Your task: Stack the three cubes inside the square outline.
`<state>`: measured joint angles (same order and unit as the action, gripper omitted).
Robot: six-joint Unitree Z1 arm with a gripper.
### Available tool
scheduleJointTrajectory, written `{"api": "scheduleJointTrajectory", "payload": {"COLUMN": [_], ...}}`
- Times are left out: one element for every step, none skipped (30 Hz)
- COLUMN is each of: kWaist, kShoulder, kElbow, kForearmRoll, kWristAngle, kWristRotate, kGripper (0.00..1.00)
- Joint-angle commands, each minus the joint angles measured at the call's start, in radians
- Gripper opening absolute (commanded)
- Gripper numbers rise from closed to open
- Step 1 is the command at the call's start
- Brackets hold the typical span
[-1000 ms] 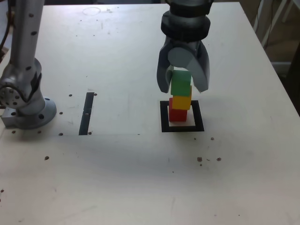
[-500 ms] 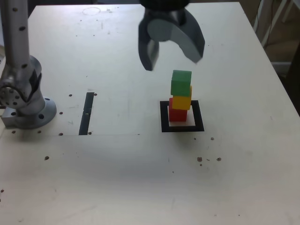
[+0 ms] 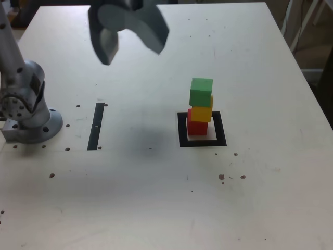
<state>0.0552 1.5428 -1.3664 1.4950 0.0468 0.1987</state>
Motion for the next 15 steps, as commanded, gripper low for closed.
{"api": "scheduleJointTrajectory", "payload": {"kWaist": [0.004,0.005,0.005,0.005,0.005,0.005,0.005,0.005,0.003,0.001,-0.003,-0.008,-0.014,-0.022,-0.029], "kShoulder": [-0.028,-0.037,-0.046,-0.055,-0.061,-0.067,-0.073,-0.079,-0.086,-0.093,-0.099,-0.105,-0.109,-0.112,-0.114], "kElbow": [0.046,0.071,0.096,0.132,0.162,0.193,0.227,0.263,0.302,0.342,0.382,0.421,0.458,0.492,0.524], "kForearmRoll": [-0.013,-0.020,-0.026,-0.037,-0.047,-0.059,-0.074,-0.095,-0.121,-0.152,-0.187,-0.223,-0.260,-0.295,-0.324], "kWristAngle": [0.004,0.007,0.010,0.015,0.019,0.022,0.023,0.024,0.022,0.019,0.016,0.012,0.009,0.006,0.002], "kWristRotate": [0.002,0.002,0.002,0.002,0.002,0.000,-0.003,-0.007,-0.011,-0.018,-0.026,-0.036,-0.047,-0.059,-0.072], "kGripper": [0.99,0.99,0.99,0.99,0.99,0.99,0.99,0.99,0.99,0.99,0.99,1.00,1.00,1.00,1.00]}}
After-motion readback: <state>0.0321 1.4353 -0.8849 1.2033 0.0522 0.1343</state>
